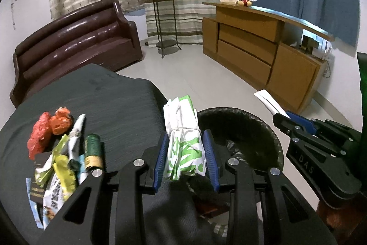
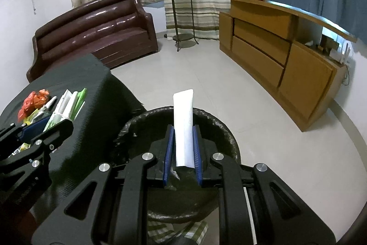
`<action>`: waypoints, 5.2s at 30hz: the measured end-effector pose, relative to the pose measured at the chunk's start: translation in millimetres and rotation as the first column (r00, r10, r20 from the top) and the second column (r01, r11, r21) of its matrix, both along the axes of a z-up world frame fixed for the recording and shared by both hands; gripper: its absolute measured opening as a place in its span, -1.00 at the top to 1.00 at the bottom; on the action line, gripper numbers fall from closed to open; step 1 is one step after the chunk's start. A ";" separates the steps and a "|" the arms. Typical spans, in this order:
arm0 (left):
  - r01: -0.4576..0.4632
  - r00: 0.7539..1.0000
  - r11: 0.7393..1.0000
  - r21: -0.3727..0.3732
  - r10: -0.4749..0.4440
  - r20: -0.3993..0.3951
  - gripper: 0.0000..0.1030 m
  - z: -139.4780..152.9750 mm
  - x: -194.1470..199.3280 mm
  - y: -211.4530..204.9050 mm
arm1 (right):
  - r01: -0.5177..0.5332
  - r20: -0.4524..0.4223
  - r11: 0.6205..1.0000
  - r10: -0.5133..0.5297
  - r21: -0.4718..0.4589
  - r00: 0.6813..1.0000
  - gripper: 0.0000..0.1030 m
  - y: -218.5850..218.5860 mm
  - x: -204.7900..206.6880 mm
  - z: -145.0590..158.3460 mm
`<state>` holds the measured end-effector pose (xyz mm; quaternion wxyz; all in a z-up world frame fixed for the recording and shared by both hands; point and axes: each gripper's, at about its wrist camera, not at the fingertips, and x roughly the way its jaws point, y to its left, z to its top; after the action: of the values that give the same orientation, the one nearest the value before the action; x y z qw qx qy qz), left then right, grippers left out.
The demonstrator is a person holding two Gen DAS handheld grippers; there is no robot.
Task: Collect trash
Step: 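Carry both items over the bin and open both grippers to drop them, then return both tools to the table and grasp the blue tube with the left gripper, then grasp the green bottle with the right gripper while the left gripper holds the tube, then move both tools over the bin and release the bottle and tube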
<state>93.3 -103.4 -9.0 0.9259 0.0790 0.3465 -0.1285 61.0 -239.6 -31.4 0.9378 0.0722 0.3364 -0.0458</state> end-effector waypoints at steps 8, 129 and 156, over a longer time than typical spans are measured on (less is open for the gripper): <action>-0.017 1.000 1.000 0.004 0.017 -0.026 0.16 -7.1 8.5 -3.7 | 0.006 -0.022 1.000 -0.006 0.026 1.000 0.47 -11.4 15.3 -10.3; -0.366 0.931 0.928 -0.063 0.366 -0.017 0.62 18.3 -60.3 234.9 | -0.297 -0.046 0.955 0.296 -0.012 0.954 0.54 173.6 13.5 24.2; -0.022 1.000 0.999 -0.042 0.023 0.018 0.62 9.9 -25.8 46.3 | -0.020 0.007 0.999 0.020 -0.035 1.000 0.54 15.6 -9.2 21.2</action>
<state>67.5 -57.1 0.9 0.9318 0.0569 0.3361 -0.1246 51.7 -223.9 -10.2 0.9406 0.0527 0.3328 -0.0421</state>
